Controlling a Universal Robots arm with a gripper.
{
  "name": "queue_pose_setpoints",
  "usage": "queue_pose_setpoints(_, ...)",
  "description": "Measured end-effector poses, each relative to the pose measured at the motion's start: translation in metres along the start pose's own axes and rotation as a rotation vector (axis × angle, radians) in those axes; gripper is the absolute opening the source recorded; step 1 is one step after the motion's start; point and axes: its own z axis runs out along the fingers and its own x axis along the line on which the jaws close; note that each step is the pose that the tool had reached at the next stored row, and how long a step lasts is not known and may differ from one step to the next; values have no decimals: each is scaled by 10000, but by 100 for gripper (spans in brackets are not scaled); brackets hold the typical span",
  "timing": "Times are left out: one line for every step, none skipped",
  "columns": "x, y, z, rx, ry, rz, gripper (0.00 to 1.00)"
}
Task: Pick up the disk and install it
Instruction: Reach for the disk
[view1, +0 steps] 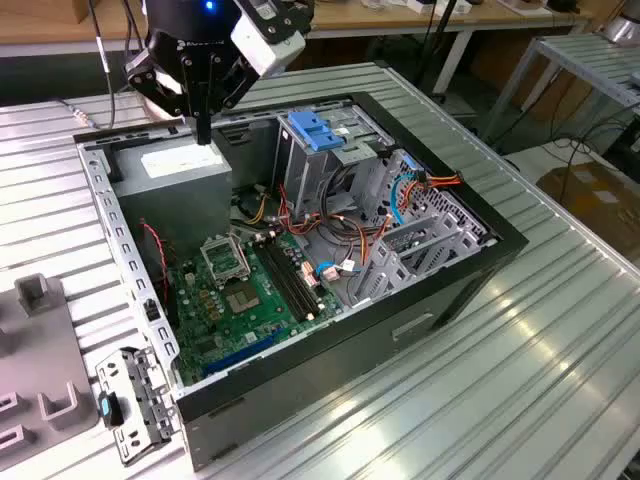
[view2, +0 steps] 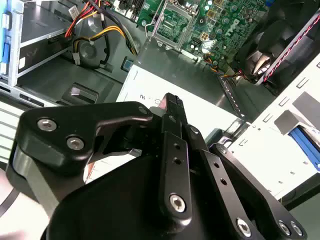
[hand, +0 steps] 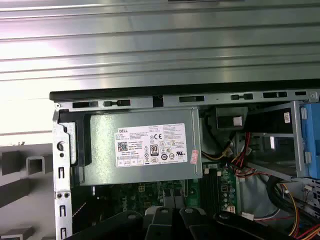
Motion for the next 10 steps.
queue_pose_setpoints(0, 0, 0, 0, 0, 0, 11)
queue_pose_setpoints(0, 0, 0, 0, 0, 0, 11)
queue_pose_setpoints(0, 0, 0, 0, 0, 0, 11)
queue_pose_setpoints(0, 0, 0, 0, 0, 0, 11)
queue_pose_setpoints(0, 0, 0, 0, 0, 0, 11)
queue_pose_setpoints(2, 0, 0, 0, -1, 0, 11)
queue_pose_setpoints(6, 0, 0, 0, 0, 2, 11)
queue_pose_setpoints(16, -1, 0, -1, 0, 1, 11)
queue_pose_setpoints(23, -2, 0, -1, -1, 0, 11)
queue_pose_setpoints(32, -3, -1, 0, 0, 0, 11)
